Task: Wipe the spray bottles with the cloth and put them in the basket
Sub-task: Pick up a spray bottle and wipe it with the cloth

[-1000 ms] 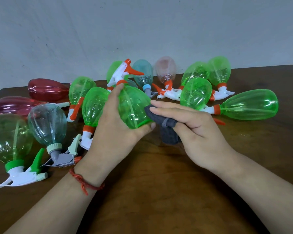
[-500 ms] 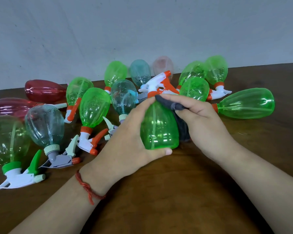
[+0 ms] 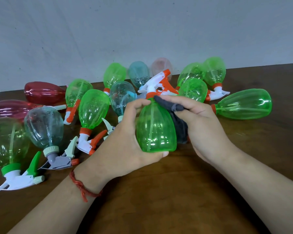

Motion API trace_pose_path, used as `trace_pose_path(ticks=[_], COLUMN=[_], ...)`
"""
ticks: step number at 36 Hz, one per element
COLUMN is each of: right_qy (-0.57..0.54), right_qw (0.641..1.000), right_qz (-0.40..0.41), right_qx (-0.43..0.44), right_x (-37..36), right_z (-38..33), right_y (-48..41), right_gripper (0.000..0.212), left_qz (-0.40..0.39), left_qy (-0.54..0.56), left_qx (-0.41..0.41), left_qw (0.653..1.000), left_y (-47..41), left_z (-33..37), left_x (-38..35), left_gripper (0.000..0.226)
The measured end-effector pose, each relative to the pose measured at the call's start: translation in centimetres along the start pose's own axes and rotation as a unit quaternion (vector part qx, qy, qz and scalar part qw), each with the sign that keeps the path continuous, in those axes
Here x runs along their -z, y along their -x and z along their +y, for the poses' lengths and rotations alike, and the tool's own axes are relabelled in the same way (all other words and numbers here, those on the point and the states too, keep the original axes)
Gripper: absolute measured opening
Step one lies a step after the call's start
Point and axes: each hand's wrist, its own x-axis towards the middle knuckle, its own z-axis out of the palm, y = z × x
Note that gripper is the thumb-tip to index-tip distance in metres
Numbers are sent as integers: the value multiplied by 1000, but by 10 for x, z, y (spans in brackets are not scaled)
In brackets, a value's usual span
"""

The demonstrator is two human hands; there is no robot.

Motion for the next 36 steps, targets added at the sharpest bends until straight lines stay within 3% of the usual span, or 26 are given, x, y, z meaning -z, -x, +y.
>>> trace_pose_path(ticks=[10, 16, 25, 30, 33, 36], right_qy=[210, 259, 269, 174, 36, -57], right_qw=[967, 948, 948, 983, 999, 998], right_qz=[-31, -61, -54, -43, -24, -13], right_qx=[141, 176, 160, 50, -17, -17], right_x=[1, -2, -3, -3, -2, -1], right_z=[6, 8, 7, 9, 3, -2], right_y=[4, 8, 9, 4, 0, 0], right_gripper=[54, 53, 53, 54, 54, 49], left_qz=[118, 186, 160, 93, 56, 29], left_qy=[-20, -4, -26, -53, 9, 67], left_qx=[16, 47, 70, 41, 22, 1], left_qw=[993, 981, 984, 993, 998, 997], left_y=[-5, -12, -9, -6, -3, 1], left_z=[-4, -16, -10, -7, -2, 7], left_x=[-1, 8, 7, 0, -2, -1], left_gripper=[117, 114, 114, 116, 114, 113])
